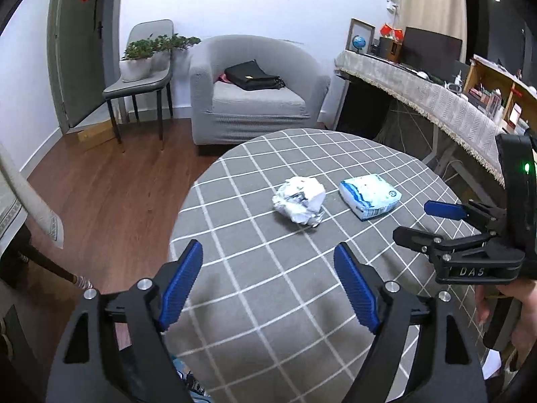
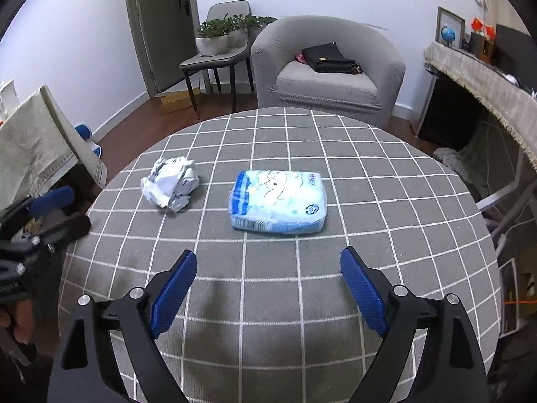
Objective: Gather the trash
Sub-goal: 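Move both tools back toward the table, then grasp the crumpled white paper ball with the left tool while the right tool grasps the blue-white tissue pack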
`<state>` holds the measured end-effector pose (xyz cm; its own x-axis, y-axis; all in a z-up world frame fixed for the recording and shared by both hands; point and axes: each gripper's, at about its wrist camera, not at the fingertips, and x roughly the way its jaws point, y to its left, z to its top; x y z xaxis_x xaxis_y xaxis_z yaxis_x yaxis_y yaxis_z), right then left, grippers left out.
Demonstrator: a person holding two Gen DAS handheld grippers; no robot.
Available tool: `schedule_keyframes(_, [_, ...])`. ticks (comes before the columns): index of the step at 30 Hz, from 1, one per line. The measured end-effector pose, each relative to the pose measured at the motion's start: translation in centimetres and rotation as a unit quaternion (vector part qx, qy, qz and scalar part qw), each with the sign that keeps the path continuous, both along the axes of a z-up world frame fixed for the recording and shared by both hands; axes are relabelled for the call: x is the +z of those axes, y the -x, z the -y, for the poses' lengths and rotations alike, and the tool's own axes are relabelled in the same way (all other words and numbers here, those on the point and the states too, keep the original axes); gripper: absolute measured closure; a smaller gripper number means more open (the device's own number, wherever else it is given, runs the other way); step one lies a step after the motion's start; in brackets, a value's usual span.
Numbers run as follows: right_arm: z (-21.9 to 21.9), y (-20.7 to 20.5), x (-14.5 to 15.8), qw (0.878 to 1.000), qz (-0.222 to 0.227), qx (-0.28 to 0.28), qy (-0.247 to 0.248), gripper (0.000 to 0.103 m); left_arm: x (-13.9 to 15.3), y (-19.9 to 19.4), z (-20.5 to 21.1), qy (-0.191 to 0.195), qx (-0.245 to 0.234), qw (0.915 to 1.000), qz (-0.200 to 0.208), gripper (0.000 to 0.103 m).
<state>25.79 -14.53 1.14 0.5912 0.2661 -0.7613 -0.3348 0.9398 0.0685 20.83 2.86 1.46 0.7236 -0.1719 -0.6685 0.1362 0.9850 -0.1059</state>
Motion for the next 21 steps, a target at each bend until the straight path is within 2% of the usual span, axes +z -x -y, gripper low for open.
schedule_keyframes(3, [0.1,-0.8,-0.5,1.0,-0.009,0.002,-0.004,0.013,-0.5,-0.9,1.0,-0.017,-0.007,0.9998,-0.002,0.019])
schedule_keyframes(11, [-0.2,-3.2,-1.7,0.999,-0.03,0.01,-0.009,0.013,-1.2,-4.1,2.7,-0.024,-0.009,0.9996,-0.012,0.019])
schedule_keyframes(16, [-1.1,-4.4,-2.4,0.999,-0.033,0.017,0.018,0.013,-2.4,-6.4,2.8,-0.026,-0.004,0.9989,-0.037,0.019])
schedule_keyframes(21, [-1.0,-5.4,-2.6,0.999,-0.029,0.012,0.033,0.013,-2.6,-7.8,2.8,-0.017,-0.007,0.999,-0.041,0.019])
